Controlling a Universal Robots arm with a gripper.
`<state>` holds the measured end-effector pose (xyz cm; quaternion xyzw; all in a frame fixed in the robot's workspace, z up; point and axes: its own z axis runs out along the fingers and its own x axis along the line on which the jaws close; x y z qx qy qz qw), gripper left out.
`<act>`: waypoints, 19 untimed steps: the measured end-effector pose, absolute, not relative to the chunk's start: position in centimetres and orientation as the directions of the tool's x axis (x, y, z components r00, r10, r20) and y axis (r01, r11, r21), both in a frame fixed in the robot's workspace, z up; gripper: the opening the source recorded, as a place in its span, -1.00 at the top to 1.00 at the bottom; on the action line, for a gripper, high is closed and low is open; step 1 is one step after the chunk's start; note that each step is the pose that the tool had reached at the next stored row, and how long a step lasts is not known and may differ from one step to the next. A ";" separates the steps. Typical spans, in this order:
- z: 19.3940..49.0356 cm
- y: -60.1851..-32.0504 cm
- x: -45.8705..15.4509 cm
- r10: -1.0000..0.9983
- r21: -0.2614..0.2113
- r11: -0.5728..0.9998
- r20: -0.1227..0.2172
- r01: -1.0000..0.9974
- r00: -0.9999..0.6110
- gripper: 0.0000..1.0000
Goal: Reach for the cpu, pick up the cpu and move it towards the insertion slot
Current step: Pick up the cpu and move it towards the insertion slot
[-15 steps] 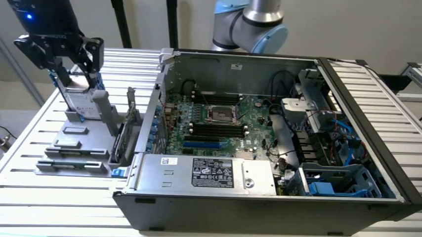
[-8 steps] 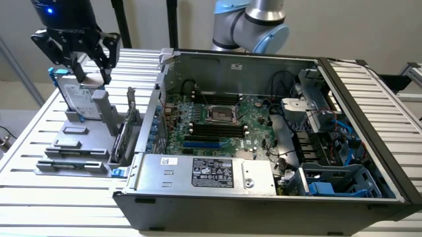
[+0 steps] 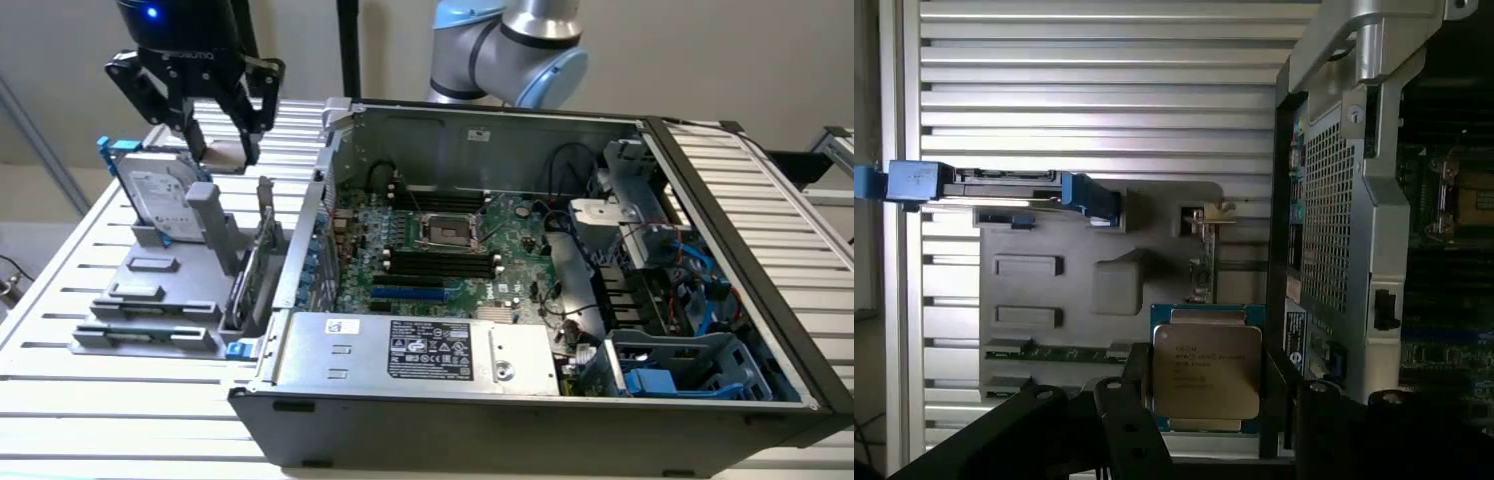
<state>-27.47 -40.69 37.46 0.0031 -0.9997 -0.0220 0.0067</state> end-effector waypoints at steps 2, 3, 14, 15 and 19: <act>37.6 -40.7 -26.6 -0.007 0.046 0.999 0.013 -0.006 -1.000 -0.09; 37.7 -40.7 -26.1 -0.007 0.048 0.999 0.013 -0.006 -1.000 -0.09; 37.9 -40.7 -21.1 -0.007 0.059 0.998 0.014 -0.006 -1.000 -0.09; 37.9 -40.7 -20.7 -0.007 0.060 0.998 0.014 -0.006 -1.000 -0.09; 37.9 -40.7 -18.9 -0.007 0.061 0.998 0.014 -0.006 -1.000 -0.09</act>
